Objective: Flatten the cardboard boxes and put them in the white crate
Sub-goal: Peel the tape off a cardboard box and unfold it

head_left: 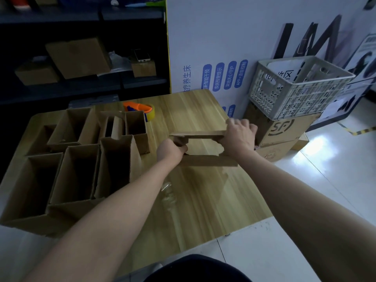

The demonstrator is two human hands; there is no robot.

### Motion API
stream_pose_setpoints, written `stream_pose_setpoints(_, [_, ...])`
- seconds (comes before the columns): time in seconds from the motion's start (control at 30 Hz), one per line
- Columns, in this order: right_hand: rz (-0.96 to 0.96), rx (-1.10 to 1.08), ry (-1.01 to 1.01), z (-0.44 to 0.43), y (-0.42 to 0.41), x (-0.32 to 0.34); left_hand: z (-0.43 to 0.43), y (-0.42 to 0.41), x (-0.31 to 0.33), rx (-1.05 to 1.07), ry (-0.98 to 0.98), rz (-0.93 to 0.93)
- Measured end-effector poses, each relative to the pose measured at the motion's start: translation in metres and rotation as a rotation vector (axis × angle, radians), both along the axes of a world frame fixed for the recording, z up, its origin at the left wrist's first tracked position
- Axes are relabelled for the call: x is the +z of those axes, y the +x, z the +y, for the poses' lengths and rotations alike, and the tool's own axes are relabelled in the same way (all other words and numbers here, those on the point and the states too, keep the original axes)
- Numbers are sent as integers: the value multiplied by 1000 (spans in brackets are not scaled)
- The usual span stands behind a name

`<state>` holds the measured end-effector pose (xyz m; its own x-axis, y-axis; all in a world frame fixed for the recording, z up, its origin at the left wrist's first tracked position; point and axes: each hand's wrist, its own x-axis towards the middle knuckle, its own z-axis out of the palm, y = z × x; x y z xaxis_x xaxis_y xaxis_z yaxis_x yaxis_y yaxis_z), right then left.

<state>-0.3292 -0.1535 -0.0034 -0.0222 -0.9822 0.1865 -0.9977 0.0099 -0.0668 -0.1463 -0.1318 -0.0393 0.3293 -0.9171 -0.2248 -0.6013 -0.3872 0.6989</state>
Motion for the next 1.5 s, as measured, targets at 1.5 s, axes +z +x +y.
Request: stream_pose_setpoints(1.5, [-1788, -396, 564, -8, -48, -35, -11, -5, -20, 99, 406, 687])
